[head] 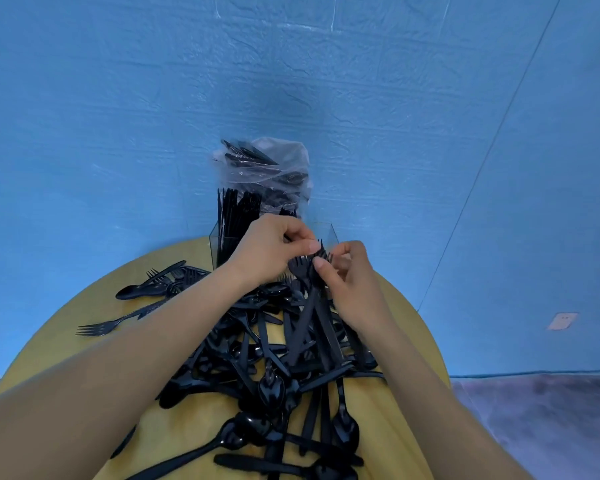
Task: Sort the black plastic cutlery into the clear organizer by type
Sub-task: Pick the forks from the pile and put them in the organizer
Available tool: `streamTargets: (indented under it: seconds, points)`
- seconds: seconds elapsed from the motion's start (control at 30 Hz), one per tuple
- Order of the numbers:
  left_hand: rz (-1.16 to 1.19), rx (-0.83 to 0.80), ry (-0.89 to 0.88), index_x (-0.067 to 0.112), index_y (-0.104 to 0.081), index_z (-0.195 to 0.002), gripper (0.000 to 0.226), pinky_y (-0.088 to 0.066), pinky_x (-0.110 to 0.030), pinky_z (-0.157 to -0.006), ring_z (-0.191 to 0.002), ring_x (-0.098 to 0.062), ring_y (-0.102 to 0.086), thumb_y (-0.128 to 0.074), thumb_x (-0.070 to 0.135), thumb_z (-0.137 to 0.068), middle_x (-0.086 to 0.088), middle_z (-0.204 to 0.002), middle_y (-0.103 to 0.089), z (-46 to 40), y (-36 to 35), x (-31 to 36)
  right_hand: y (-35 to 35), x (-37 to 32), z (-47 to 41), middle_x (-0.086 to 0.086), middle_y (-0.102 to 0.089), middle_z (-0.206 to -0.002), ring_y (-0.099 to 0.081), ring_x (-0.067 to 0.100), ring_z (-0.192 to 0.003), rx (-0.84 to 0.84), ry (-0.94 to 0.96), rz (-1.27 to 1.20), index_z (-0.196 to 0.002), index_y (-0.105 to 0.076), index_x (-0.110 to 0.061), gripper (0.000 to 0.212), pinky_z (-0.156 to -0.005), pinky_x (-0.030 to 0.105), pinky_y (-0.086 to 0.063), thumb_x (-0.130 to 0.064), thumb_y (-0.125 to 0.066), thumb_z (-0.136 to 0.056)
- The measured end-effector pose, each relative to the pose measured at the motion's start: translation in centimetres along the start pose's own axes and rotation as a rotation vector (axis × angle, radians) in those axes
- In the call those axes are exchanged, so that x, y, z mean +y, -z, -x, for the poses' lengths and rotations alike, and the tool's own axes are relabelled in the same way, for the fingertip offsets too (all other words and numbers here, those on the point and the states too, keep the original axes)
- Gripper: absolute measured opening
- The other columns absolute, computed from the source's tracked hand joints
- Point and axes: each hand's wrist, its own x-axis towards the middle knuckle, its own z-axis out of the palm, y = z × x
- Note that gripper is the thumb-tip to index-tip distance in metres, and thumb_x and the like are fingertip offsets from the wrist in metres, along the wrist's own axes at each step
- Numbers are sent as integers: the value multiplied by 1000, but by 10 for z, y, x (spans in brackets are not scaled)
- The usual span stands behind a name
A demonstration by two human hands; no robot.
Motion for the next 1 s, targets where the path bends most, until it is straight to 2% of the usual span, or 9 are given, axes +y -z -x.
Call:
streamTargets:
  seconds: [0.1,0.17,0.3,0.4,0.57,0.63,0.7,0.8,1.0]
  points:
    - [-16,-32,33,16,-71,-81,5,-40,-14,-60,-60,-1,-49,-71,21,-83,1,-73,-64,5,-6,0,-3,6,8,11,-63,-80,-57,15,-65,-86,-50,-24,-112,-49,-16,17,-64,29,-48,-22,-52,-96]
    - [-29,-41,63,16,-71,-81,6,-42,-16,-62,-63,-5,-50,-71,22,-83,0,-74,-65,9,-10,0,-6,8,11,12,-68,-90,-65,23,-80,-96,-48,-5,-108,-58,-14,14,-77,39,-52,-20,-52,-96]
    - [3,-19,146,17,-70,-79,8,-41,-9,-56,-62,-4,-51,-72,24,-82,6,-70,-61,20,-20,-2,-8,11,21,20,-66,-87,-58,20,-75,-89,-105,-82,-96,-62,-6,12,-71,34,-47,-12,-52,-96]
    - [105,19,228,19,-67,-79,9,-42,-16,-64,-69,-6,-52,-72,26,-81,7,-73,-60,27,-30,-4,-12,14,27,20,-68,-91,-61,18,-77,-67,-140,-171,-93,-63,-12,12,-73,33,-50,-9,-52,-96]
    - [318,37,350,16,-61,-105,30,-41,-18,-70,-81,-7,-53,-63,39,-86,2,-92,-58,41,-37,0,-12,18,29,15,-69,-85,-63,24,-75,65,-166,-209,-85,-63,-19,16,-73,39,-53,-11,-54,-95]
    - [403,-32,435,16,-58,-112,33,-45,-25,-84,-97,-10,-56,-52,42,-93,-1,-109,-61,53,-45,1,-13,20,29,9,-71,-87,-66,21,-79,127,-171,-212,-87,-63,-20,14,-77,40,-53,-12,-55,-94]
    - [532,-77,526,13,-57,-118,32,-46,-36,-97,-109,-18,-58,-42,34,-99,-7,-118,-62,67,-56,4,-18,22,29,9,-70,-88,-66,23,-82,171,-169,-189,-88,-64,-15,9,-78,42,-52,-13,-56,-93]
    - [589,-30,569,7,-56,-120,30,-52,-32,-87,-101,-20,-61,-33,19,-103,-8,-109,-64,73,-59,4,-29,25,32,12,-67,-90,-63,29,-86,195,-170,-130,-92,-63,-7,9,-80,44,-50,-13,-56,-92]
    - [555,65,517,11,-60,-119,25,-51,-35,-92,-104,-21,-62,-48,13,-98,-8,-111,-65,72,-47,-7,-30,15,31,6,-68,-90,-64,24,-86,191,-122,-91,-83,-59,-28,19,-82,45,-52,-13,-54,-93]
